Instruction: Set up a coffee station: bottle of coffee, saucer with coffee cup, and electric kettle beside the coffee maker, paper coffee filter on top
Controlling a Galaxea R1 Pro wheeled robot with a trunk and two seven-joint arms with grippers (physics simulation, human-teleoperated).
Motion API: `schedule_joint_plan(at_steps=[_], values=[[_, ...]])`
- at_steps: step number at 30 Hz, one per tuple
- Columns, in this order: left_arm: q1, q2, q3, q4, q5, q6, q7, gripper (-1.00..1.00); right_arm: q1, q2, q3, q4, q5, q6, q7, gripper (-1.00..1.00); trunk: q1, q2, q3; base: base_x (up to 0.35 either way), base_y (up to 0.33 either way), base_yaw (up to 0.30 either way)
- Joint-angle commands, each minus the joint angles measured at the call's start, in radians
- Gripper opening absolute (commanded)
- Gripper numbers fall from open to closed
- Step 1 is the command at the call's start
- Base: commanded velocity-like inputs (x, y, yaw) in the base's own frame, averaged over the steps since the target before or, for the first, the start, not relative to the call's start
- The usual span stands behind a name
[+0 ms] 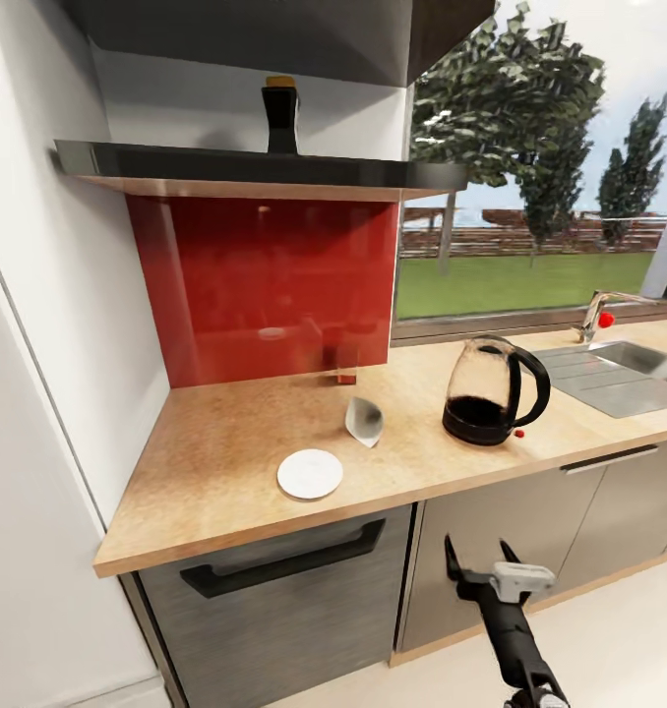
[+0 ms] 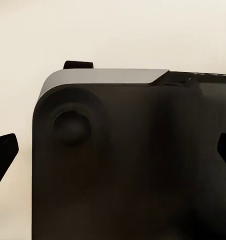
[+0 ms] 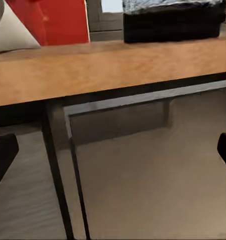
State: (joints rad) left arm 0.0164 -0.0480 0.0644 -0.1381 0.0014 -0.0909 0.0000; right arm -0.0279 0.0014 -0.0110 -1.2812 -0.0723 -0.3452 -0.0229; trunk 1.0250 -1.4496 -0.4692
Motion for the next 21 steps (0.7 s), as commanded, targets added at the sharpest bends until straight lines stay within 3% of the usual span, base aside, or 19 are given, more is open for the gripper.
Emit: schedule_joint_plan(at_steps=[1, 3, 4, 5, 10, 21], values=[[0.000, 0.000, 0.006, -0.002, 0.000, -0.001, 0.000, 1.00, 0.004, 0.000, 0.000, -0.033, -0.011, -0.003, 0.001, 1.00, 0.000, 0.000, -0.001, 0.000, 0.000, 0.000], [0.000, -0.001, 0.006, -0.001, -0.001, -0.001, 0.000, 1.00, 0.013, 0.000, -0.003, -0.152, -0.044, 0.047, -0.038, 1.00, 0.000, 0.000, -0.001, 0.000, 0.000, 0.000], [0.000, -0.001, 0.006, 0.000, -0.001, -0.001, 0.000, 1.00, 0.015, -0.002, -0.004, -0.206, -0.111, 0.097, -0.095, 1.00, 0.000, 0.000, -0.001, 0.000, 0.000, 0.000], [0.000, -0.001, 0.006, 0.000, -0.001, -0.001, 0.000, 1.00, 0.015, -0.002, -0.003, -0.227, -0.131, 0.109, -0.111, 1.00, 0.000, 0.000, -0.001, 0.000, 0.000, 0.000], [0.000, 0.000, 0.006, 0.000, -0.001, -0.001, 0.000, 1.00, 0.002, -0.006, -0.001, -0.253, -0.148, 0.132, -0.126, 1.00, 0.000, 0.000, -0.001, 0.000, 0.000, 0.000], [0.000, 0.000, 0.006, 0.000, -0.004, -0.001, 0.000, 1.00, -0.212, -0.015, 0.001, -0.260, -0.151, 0.430, -0.129, 1.00, 0.000, 0.000, -0.001, 0.000, 0.002, 0.000]])
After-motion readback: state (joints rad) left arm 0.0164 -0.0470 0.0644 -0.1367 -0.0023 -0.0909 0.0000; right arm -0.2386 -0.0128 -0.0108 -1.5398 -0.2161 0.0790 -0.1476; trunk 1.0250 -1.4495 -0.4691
